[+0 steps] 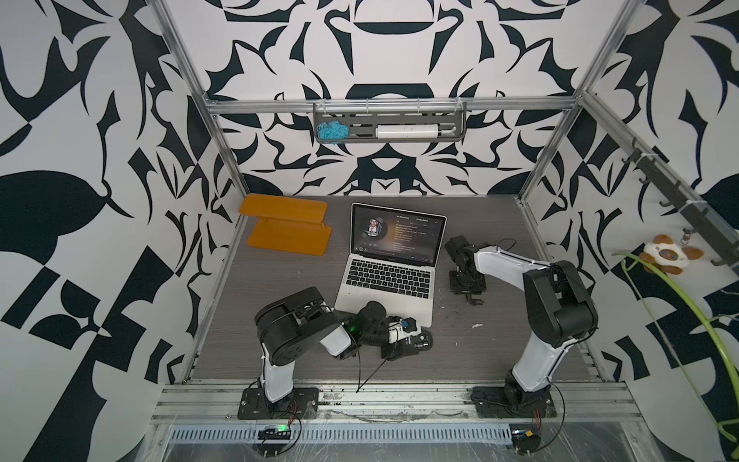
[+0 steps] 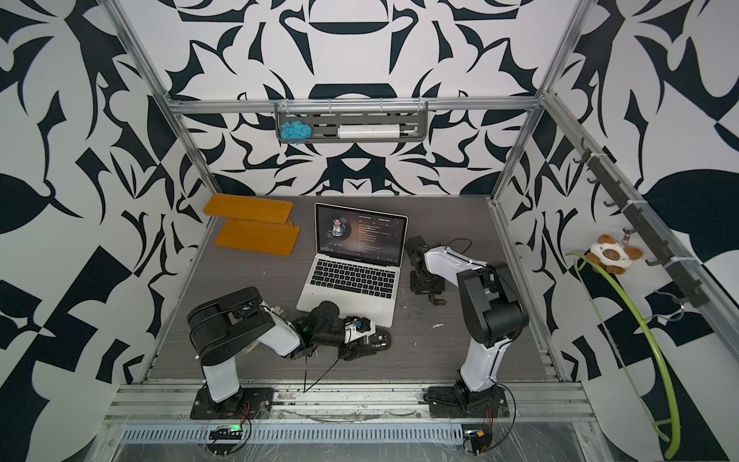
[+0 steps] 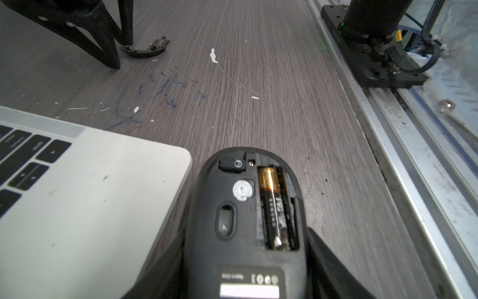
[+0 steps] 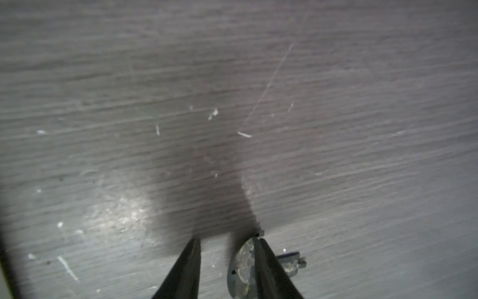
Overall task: Remove the wireless mouse receiver from the laptop
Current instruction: Pick up the lid from the center of the board.
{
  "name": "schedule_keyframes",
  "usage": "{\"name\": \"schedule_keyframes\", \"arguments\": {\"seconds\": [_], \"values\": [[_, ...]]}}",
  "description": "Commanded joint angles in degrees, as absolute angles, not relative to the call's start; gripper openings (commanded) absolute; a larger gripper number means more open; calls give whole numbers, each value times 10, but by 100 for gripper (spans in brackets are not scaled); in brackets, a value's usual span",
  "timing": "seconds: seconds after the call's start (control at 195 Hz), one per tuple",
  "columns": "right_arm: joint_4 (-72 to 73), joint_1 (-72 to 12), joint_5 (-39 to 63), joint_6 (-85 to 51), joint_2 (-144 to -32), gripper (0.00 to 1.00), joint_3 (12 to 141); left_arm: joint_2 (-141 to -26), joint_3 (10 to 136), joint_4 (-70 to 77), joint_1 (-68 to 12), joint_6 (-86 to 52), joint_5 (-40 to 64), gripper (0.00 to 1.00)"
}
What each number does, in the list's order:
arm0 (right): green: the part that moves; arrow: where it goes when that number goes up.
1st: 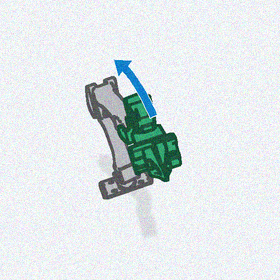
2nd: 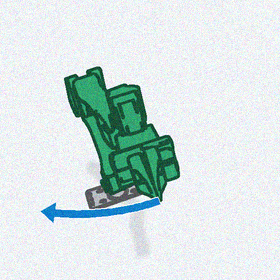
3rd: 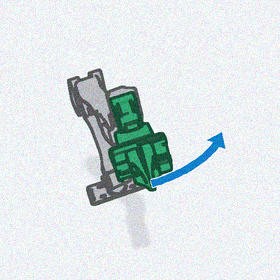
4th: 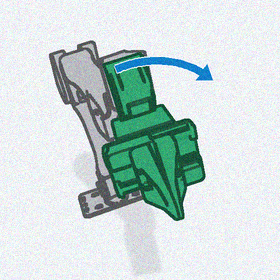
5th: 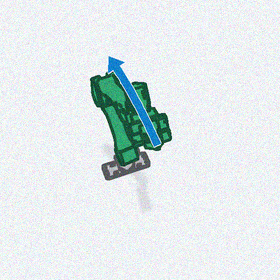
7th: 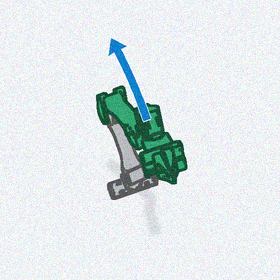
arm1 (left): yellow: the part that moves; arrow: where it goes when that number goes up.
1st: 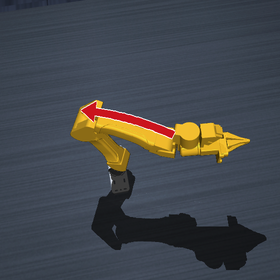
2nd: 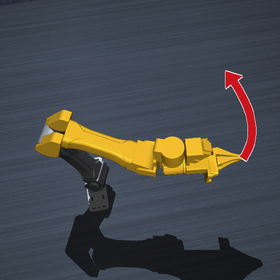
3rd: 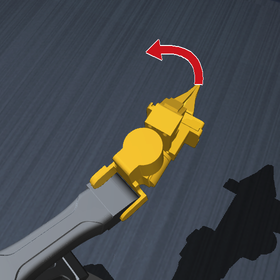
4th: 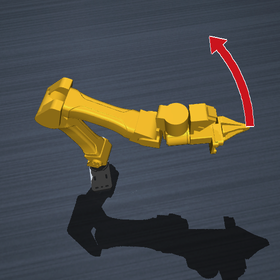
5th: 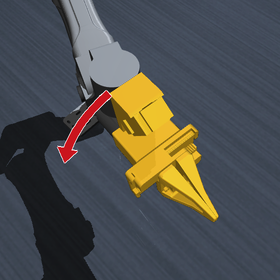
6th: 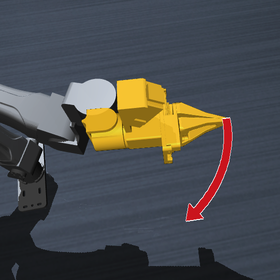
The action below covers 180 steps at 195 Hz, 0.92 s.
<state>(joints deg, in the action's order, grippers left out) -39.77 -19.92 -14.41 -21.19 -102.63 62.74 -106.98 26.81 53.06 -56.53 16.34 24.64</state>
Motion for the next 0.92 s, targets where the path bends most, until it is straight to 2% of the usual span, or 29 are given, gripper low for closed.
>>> {"name": "schedule_keyframes", "arguments": {"seconds": [0.0, 0.185, 0.405, 0.58, 0.857, 0.918], "values": [[-409, -199, -158, -204, -1032, 37, 639, -1095, 247, 419, -564, 147, 229, 1], [-411, -197, -157, -206, -1036, 34, 632, -1100, 251, 414, -564, 147, 229, 1], [-419, -197, -173, -218, -1005, 38, 608, -1106, 254, 413, -564, 147, 231, 1], [-418, -197, -167, -220, -985, 37, 589, -1110, 257, 411, -564, 146, 233, 1], [-393, -197, -140, -211, -1001, 29, 572, -1109, 257, 410, -564, 145, 234, 1], [-390, -197, -138, -208, -1008, 23, 575, -1109, 257, 410, -564, 145, 234, 1]]}}
